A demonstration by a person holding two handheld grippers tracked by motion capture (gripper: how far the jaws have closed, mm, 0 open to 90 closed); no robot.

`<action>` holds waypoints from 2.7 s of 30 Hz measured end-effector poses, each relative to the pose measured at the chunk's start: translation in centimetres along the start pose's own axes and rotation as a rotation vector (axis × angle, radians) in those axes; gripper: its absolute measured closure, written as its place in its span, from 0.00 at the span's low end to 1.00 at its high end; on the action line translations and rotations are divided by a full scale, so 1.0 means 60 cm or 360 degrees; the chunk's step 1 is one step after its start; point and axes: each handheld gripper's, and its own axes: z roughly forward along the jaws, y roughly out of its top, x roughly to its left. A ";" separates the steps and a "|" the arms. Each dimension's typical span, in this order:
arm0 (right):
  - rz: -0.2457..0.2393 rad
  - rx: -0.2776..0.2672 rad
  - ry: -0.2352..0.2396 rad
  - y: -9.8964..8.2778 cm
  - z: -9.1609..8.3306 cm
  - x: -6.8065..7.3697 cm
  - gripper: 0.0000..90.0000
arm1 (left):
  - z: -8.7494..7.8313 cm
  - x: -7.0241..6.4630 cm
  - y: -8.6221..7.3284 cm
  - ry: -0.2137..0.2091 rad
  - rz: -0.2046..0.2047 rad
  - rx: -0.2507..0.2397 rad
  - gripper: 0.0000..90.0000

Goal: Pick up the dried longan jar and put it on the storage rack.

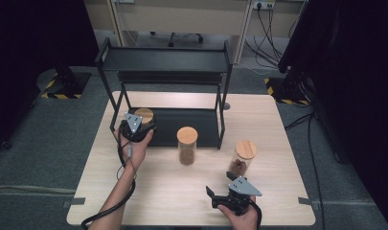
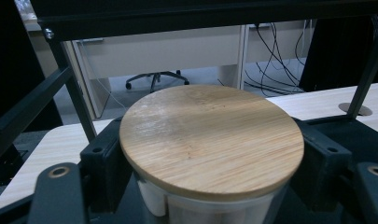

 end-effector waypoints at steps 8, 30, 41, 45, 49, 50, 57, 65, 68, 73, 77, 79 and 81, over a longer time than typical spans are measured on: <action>-0.0002 -0.0001 0.0001 0.000 0.000 0.000 0.06 | 0.013 0.001 -0.001 0.0010 -0.0004 0.0012 0.28; -0.0010 -0.0001 -0.0003 0.000 0.000 0.001 0.06 | 0.038 0.014 -0.001 0.0051 -0.0026 0.0021 0.28; -0.0006 0.0001 0.0002 0.000 0.000 0.001 0.06 | 0.052 0.021 -0.005 0.0071 -0.0013 0.0019 0.28; -0.0005 -0.0002 0.0002 0.000 0.000 0.001 0.06 | 0.057 0.022 -0.009 0.0066 -0.0018 0.0028 0.28; -0.0007 -0.0002 0.0002 0.000 0.000 0.001 0.06 | 0.063 0.023 -0.013 0.0070 -0.0017 0.0041 0.28; -0.0007 -0.0002 0.0002 0.000 0.000 0.001 0.06 | 0.065 0.023 -0.014 0.0070 -0.0020 0.0044 0.28; -0.0005 -0.0001 0.0005 0.000 0.000 0.000 0.06 | 0.074 0.019 -0.023 0.0066 -0.0025 0.0075 0.28; -0.0006 -0.0004 0.0005 0.000 -0.001 0.000 0.06 | 0.084 0.010 -0.029 0.0057 -0.0023 0.0097 0.28; -0.0005 -0.0004 0.0006 0.000 -0.001 0.000 0.06 | 0.088 0.007 -0.032 0.0053 -0.0021 0.0106 0.28; -0.0006 -0.0005 0.0007 0.000 -0.001 0.000 0.06 | 0.092 0.003 -0.035 0.0050 -0.0026 0.0113 0.28; -0.0006 -0.0006 0.0009 0.000 -0.001 0.000 0.06 | 0.095 0.003 -0.038 0.0049 -0.0032 0.0117 0.28; -0.0006 -0.0005 0.0009 0.000 -0.001 0.000 0.06 | 0.096 0.003 -0.039 0.0044 -0.0035 0.0119 0.27; -0.0007 -0.0004 0.0010 0.000 -0.001 0.000 0.06 | 0.097 0.002 -0.041 0.0049 -0.0026 0.0124 0.27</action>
